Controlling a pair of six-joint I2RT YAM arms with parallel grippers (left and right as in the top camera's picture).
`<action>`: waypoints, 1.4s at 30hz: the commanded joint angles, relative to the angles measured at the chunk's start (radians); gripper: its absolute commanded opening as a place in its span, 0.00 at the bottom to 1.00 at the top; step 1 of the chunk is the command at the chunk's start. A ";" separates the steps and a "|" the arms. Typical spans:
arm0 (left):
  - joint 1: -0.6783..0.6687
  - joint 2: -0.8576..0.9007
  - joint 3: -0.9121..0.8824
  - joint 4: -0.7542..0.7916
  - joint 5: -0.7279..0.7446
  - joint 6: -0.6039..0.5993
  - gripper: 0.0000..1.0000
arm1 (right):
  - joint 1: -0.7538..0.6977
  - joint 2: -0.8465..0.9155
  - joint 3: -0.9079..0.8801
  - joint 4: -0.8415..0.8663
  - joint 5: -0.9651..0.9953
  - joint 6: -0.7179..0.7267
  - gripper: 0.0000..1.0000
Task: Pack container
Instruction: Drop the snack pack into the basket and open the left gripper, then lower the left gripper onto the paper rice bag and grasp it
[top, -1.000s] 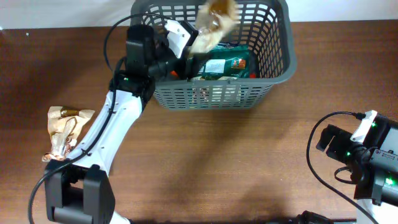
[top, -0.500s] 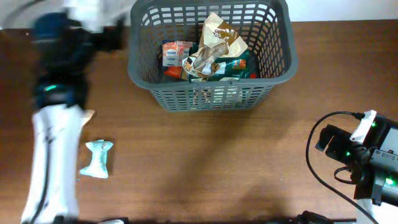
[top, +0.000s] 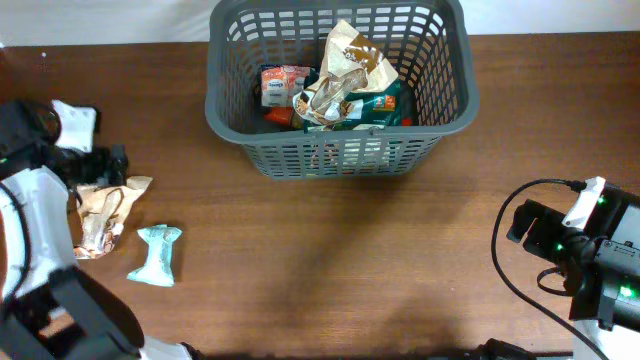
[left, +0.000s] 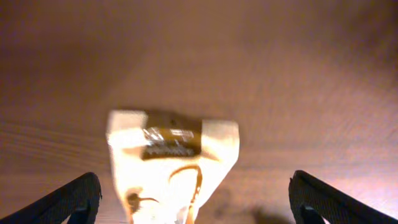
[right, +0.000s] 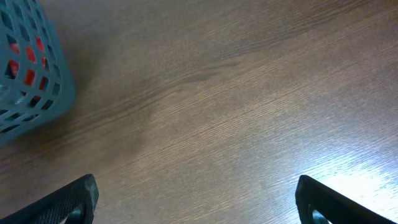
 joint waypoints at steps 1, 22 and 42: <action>0.014 0.053 -0.034 -0.013 -0.045 0.153 0.92 | -0.006 -0.010 -0.001 0.000 -0.014 -0.001 0.99; 0.138 0.335 -0.103 0.055 -0.137 0.279 0.71 | -0.006 -0.010 -0.001 -0.014 -0.013 -0.008 0.99; -0.002 0.272 0.240 0.128 0.313 0.118 0.01 | -0.006 -0.010 -0.001 -0.029 -0.014 -0.008 0.99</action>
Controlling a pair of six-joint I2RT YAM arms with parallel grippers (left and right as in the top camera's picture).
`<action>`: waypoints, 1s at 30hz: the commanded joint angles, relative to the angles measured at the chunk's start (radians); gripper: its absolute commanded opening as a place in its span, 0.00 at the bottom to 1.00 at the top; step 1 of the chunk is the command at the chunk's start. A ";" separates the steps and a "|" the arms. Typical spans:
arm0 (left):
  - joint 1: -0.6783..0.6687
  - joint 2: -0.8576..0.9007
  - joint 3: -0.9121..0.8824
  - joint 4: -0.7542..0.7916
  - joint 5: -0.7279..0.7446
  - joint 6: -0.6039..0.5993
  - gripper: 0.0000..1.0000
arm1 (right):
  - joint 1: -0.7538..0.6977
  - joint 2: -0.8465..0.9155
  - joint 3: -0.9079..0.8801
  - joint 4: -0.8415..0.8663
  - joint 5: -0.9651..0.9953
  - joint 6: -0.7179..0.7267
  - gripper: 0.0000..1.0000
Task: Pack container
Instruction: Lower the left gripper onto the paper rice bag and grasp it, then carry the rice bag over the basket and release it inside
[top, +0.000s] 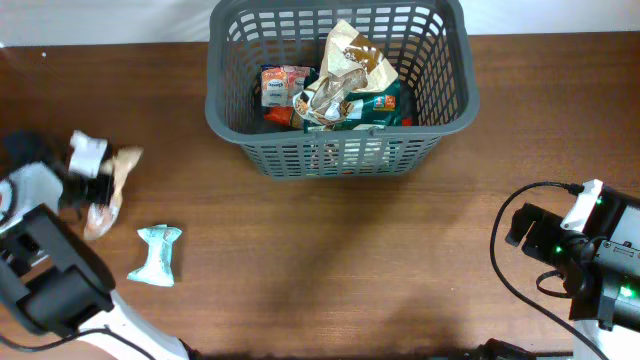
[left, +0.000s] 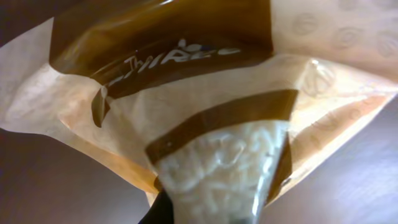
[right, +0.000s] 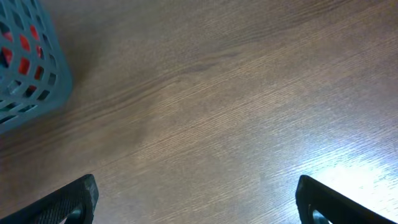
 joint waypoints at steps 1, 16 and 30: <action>-0.097 -0.056 0.242 0.047 0.274 -0.119 0.01 | -0.006 -0.010 -0.001 0.001 -0.017 -0.004 0.99; -0.631 -0.053 0.835 0.344 0.476 -0.368 0.01 | -0.006 -0.010 -0.001 -0.011 -0.025 -0.003 0.99; -0.925 0.110 0.835 -0.299 -0.011 0.045 0.01 | -0.006 -0.010 -0.001 -0.011 -0.040 -0.004 0.99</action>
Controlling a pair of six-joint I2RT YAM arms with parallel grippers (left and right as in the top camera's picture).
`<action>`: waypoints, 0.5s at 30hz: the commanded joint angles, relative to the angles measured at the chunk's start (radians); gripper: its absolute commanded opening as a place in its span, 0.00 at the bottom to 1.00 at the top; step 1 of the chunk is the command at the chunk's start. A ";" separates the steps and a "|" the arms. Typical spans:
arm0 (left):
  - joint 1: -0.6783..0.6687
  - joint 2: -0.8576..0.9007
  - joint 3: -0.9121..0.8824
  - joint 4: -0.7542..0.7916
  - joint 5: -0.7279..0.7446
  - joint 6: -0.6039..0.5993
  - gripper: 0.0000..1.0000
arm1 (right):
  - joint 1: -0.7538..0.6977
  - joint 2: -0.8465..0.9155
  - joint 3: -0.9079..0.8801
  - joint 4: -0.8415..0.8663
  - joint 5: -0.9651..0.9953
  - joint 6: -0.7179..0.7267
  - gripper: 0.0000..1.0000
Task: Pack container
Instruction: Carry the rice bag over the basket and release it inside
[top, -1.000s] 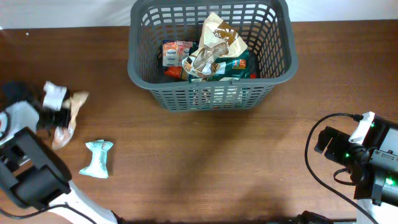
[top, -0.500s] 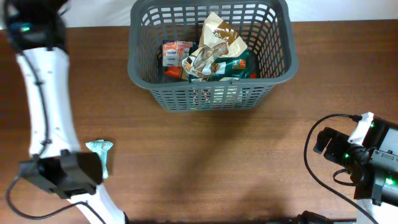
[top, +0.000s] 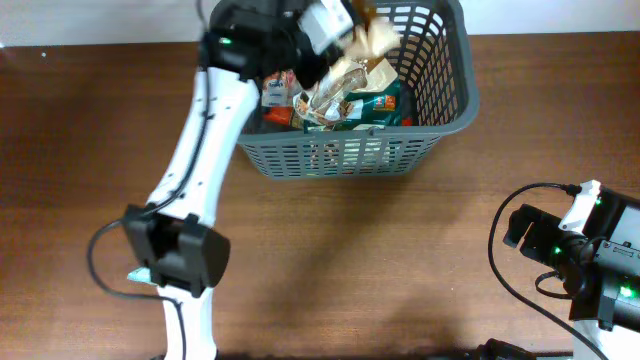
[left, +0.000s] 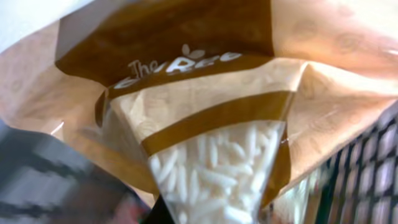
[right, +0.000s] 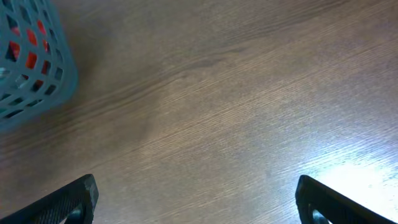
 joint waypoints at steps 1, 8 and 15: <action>0.005 -0.006 0.011 -0.065 -0.238 0.152 0.02 | -0.006 -0.010 -0.001 0.002 -0.018 -0.004 0.99; 0.007 -0.004 0.011 -0.137 -0.329 0.186 0.02 | -0.006 -0.010 -0.001 0.001 -0.023 -0.004 0.99; 0.007 -0.010 0.021 -0.093 -0.377 0.171 0.99 | -0.006 -0.010 -0.001 -0.008 -0.023 -0.004 0.99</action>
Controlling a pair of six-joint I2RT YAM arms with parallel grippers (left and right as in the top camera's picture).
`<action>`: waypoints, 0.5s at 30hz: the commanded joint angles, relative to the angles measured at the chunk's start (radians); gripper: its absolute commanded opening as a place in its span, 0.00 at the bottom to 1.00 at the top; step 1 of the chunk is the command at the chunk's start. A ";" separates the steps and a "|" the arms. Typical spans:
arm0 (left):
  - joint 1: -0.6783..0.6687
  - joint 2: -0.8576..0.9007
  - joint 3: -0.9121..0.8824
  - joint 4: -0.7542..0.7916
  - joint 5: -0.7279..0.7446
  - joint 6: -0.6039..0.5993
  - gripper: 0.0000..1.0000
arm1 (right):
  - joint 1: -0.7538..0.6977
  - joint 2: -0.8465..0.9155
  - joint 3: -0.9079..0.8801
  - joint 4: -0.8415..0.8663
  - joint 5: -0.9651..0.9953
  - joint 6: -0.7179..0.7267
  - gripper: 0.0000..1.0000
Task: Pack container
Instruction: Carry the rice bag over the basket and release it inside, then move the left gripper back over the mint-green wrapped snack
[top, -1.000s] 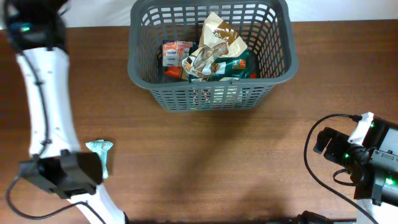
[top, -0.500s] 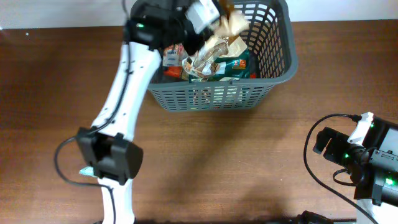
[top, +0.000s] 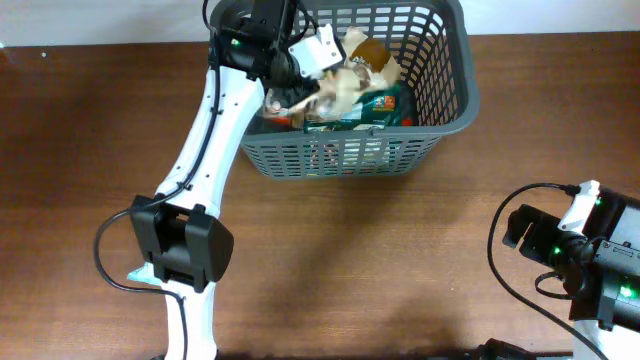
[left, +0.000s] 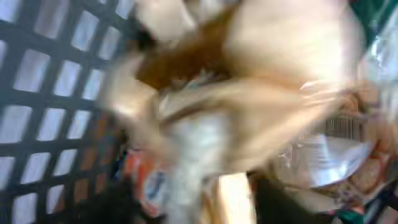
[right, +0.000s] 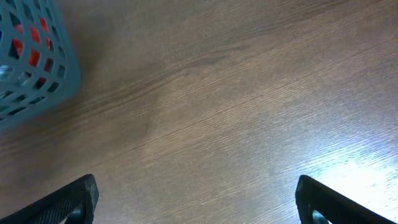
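The grey slatted basket (top: 340, 155) stands at the table's far middle with several snack packets in it. My left gripper (top: 312, 62) reaches in over its left rim. The tan and brown rice bag (top: 348, 82) lies against the packets just to its right. The left wrist view is blurred: the rice bag (left: 267, 112) streaks across it, and my dark fingertips (left: 280, 202) stand apart at the bottom, the jaws open. My right gripper (right: 196, 205) is open over bare wood at the near right.
A teal packet (top: 131, 274) peeks out beside the left arm's base at the near left. A corner of the basket (right: 31, 62) shows at the left of the right wrist view. The right arm (top: 575, 260) sits at the near right corner.
My left gripper has dropped lower inside the basket and opened. The rice bag has left its grip and now lies on the packets. The right arm has not moved.
My left gripper stood open over the rice bag on the table's left side. It then was shut on the bag and held it off the wood. After that it held the bag above the basket, and now the bag is in the basket, released.
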 joint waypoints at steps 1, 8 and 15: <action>0.001 -0.043 0.036 0.045 -0.066 -0.020 0.99 | -0.006 -0.010 -0.001 -0.001 -0.014 -0.003 0.99; 0.144 -0.101 0.261 0.097 -0.134 -0.315 0.97 | -0.006 -0.010 -0.001 -0.001 -0.016 -0.003 0.99; 0.498 -0.129 0.349 -0.069 -0.134 -0.727 0.79 | -0.006 -0.010 -0.001 -0.003 -0.017 -0.003 0.99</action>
